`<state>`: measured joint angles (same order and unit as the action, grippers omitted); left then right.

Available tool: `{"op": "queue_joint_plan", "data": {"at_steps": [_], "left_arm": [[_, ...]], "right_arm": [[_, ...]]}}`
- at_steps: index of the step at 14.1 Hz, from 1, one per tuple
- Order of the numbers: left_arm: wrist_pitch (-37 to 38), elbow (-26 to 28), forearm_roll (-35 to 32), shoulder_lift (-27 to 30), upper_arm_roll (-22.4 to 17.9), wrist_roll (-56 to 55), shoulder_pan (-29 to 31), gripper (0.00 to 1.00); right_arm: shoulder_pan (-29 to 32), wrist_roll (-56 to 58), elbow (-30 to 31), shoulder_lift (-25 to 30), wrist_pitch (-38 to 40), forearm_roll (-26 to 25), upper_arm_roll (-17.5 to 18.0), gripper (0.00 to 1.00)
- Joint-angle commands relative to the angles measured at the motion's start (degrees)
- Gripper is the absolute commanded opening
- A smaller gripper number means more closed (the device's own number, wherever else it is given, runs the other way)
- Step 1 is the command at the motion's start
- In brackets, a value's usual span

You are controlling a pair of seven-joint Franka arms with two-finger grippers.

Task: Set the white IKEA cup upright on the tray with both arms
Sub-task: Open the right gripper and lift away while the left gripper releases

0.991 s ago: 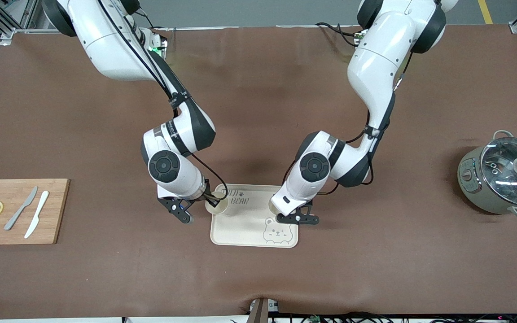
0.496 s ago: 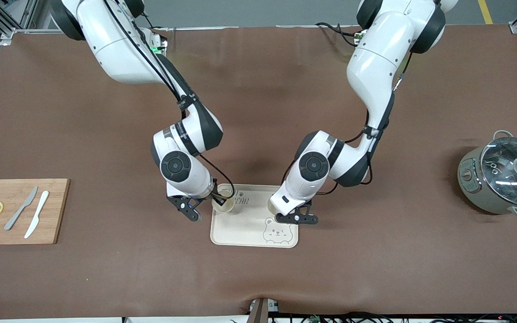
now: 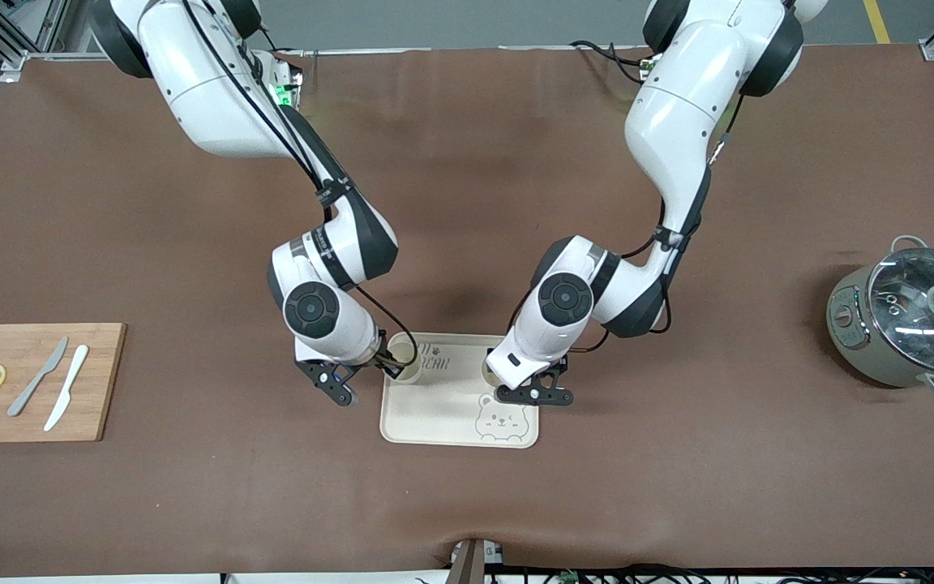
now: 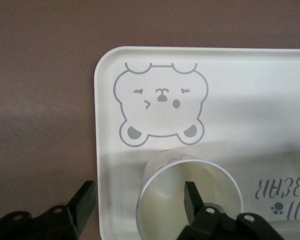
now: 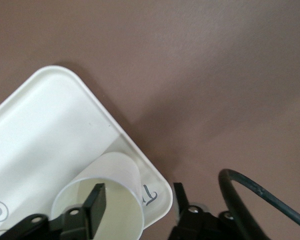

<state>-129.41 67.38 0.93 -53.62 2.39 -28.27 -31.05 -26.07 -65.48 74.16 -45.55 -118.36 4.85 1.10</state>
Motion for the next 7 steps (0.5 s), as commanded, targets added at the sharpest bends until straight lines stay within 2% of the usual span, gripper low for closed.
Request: {"op": "queue_joint_plan", "data": {"at_steps": [1, 5, 7], "left_arm": [[-0.1, -0.7, 0.4, 0.2, -1.3, -0.6, -0.8, 1.00], [2.4, -0.6, 0.4, 1.8, -1.4, -0.5, -0.4, 1.00], [5.6, -0.6, 0.2, 3.3, -1.4, -0.2, 0.0, 1.00]], "right_arm": [[1.7, 1.2, -4.5, 0.9, 7.8, 0.6, 0.6, 1.00], [4.8, 2.5, -8.8, 3.2, 18.8, 0.5, 0.3, 1.00], [7.4, 8.9, -7.8, 8.2, 21.3, 0.7, 0.1, 1.00]]}}
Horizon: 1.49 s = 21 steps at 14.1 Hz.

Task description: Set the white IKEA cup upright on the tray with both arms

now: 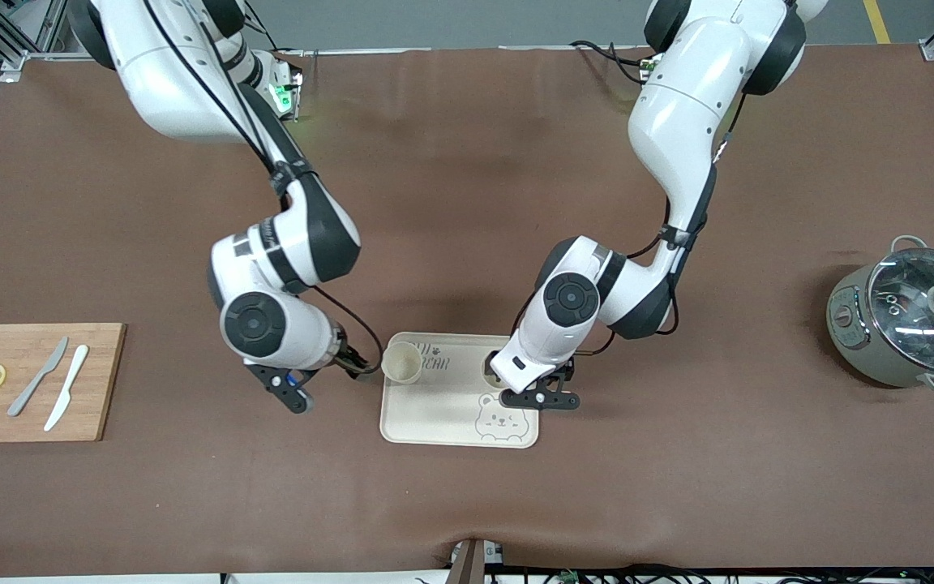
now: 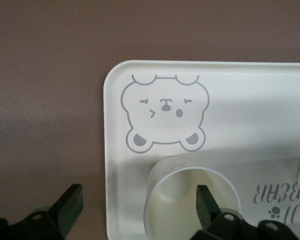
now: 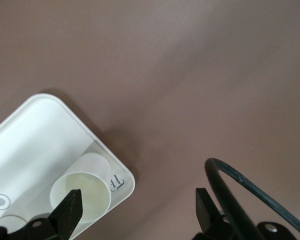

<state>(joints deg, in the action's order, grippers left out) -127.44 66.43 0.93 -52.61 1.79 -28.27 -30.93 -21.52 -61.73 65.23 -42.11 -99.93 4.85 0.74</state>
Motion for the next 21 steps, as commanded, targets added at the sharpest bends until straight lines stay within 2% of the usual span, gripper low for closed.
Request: {"op": "queue_joint_plan", "data": {"at_steps": [1, 4, 7, 11, 14, 18, 21], "left_arm": [[5.8, 0.4, 0.2, 3.2, -1.3, 0.0, -0.1, 1.00], [10.2, 0.5, 0.3, 7.2, -1.6, 1.6, 0.9, 1.00], [17.2, 0.5, 0.6, 12.6, -1.5, 6.8, 4.7, 1.00], [22.7, 0.5, 0.3, 17.3, -1.5, 16.6, 11.0, 1.00], [24.3, 1.3, 0.1, 19.3, -1.6, 25.4, 16.3, 1.00], [28.9, 2.4, 0.0, 21.8, -1.5, 31.9, 22.4, 1.00], [28.9, 9.1, 0.0, 28.5, -1.4, 32.5, 25.2, 1.00]], "right_arm": [[4.3, 8.3, 2.2, 6.8, 5.3, 0.7, 0.5, 1.00], [8.3, 19.5, 4.9, 13.3, 8.7, 0.3, 0.3, 1.00], [12.3, 29.9, 10.1, 20.3, 10.4, -0.2, 0.2, 1.00], [13.7, 42.3, 15.9, 29.3, 11.6, -4.7, 0.2, 1.00], [17.6, 51.6, 16.2, 34.4, 15.5, -4.7, 0.3, 1.00], [19.1, 56.3, 16.3, 38.7, 19.0, -4.7, 0.3, 1.00], [19.5, 57.9, 16.7, 42.2, 22.7, -4.8, 0.2, 1.00]]}}
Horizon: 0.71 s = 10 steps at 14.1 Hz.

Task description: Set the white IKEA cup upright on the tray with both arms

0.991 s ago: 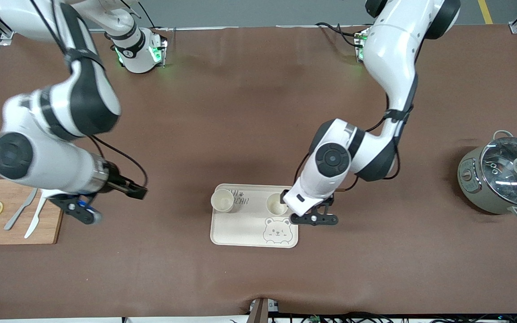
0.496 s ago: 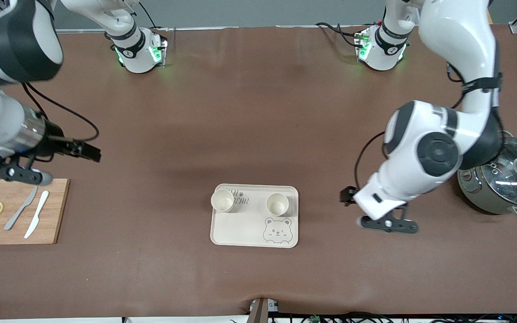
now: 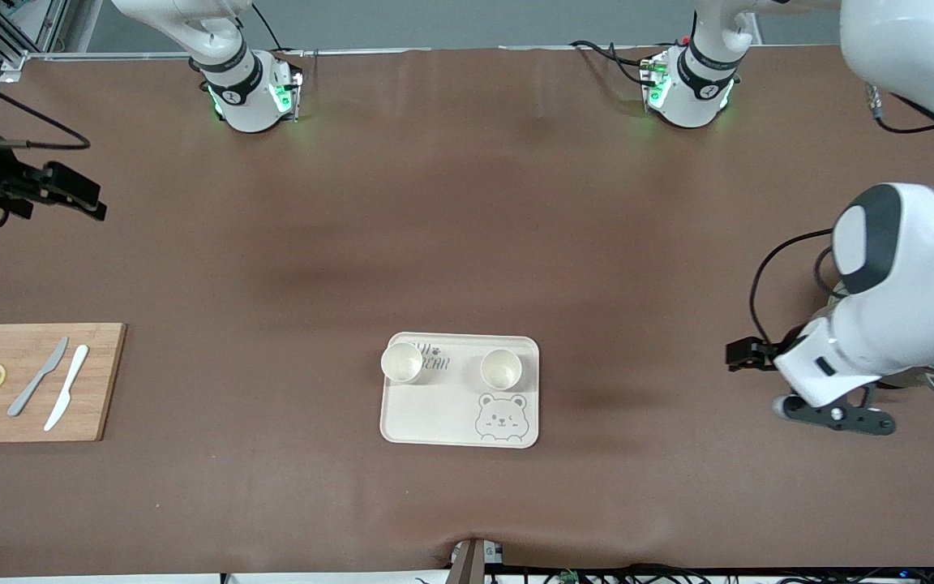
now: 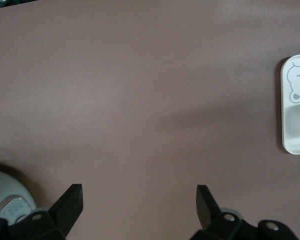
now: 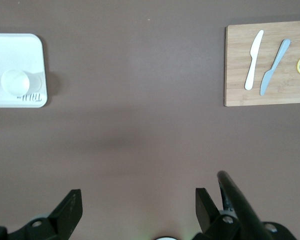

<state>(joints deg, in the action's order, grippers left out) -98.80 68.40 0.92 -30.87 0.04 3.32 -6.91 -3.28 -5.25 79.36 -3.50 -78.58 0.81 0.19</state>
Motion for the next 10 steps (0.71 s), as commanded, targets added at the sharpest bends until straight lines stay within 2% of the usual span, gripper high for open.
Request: {"op": "queue_joint_plan", "data": {"at_steps": [1, 4, 10], "left_arm": [[0.3, 9.3, 0.0, 8.7, 0.3, 1.1, 1.6, 1.00], [0.1, 14.5, 0.0, 14.0, 0.2, 1.0, 2.8, 1.00], [-0.3, 21.1, 0.0, 20.7, 0.5, 1.1, 4.2, 1.00]], "right_arm": [[1.4, 1.6, 4.3, 5.2, 1.7, -1.4, 0.8, 1.00], [2.9, 7.6, 8.2, 7.6, 0.3, -4.8, 0.8, 1.00], [3.0, 8.2, 7.7, 7.1, -1.1, -3.6, 1.0, 1.00]]}}
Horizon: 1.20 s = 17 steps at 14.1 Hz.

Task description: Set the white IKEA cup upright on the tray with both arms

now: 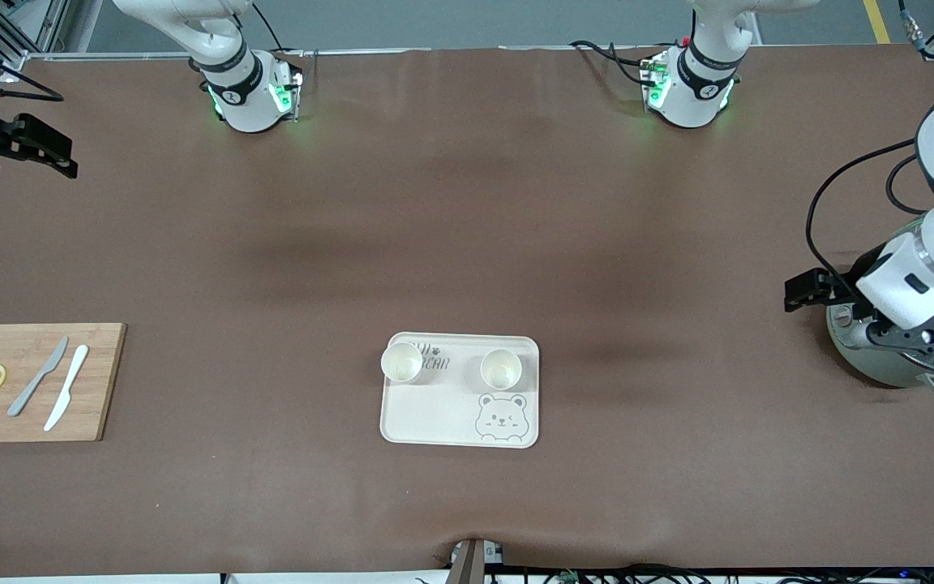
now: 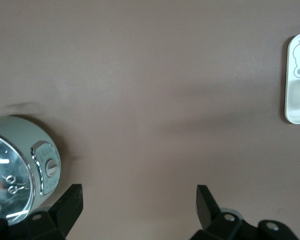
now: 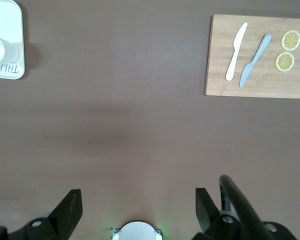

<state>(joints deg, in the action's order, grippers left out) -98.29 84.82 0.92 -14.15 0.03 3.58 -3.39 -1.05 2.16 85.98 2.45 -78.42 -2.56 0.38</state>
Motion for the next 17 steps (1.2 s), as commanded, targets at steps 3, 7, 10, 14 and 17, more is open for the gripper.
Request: {"op": "queue_joint_plan", "data": {"at_steps": [3, 7, 10, 14, 17], "left_arm": [[-2.7, 9.2, 0.0, 7.2, 0.8, 0.8, 0.6, 1.00], [-3.2, 13.5, 0.0, 11.1, 1.8, 0.7, 0.6, 1.00], [-3.4, 16.8, 0.0, 14.3, 2.3, 0.7, 0.6, 1.00], [-4.7, 21.3, -0.1, 17.8, 2.9, 0.9, 0.5, 1.00], [-5.9, 24.7, -3.0, 20.0, 3.9, 0.9, 0.5, 1.00]], "right_arm": [[0.8, 0.8, 1.1, 1.1, -3.4, 0.4, 0.9, 1.00], [1.7, 0.9, 1.0, 1.0, -3.6, 2.9, 0.7, 1.00], [1.7, 0.9, 1.0, 1.0, -3.7, 3.0, 0.7, 1.00], [1.8, 0.9, 1.1, 1.0, -3.6, 4.0, 0.6, 1.00], [1.8, 1.0, 1.1, 0.9, -3.8, 4.1, 0.6, 1.00]]}}
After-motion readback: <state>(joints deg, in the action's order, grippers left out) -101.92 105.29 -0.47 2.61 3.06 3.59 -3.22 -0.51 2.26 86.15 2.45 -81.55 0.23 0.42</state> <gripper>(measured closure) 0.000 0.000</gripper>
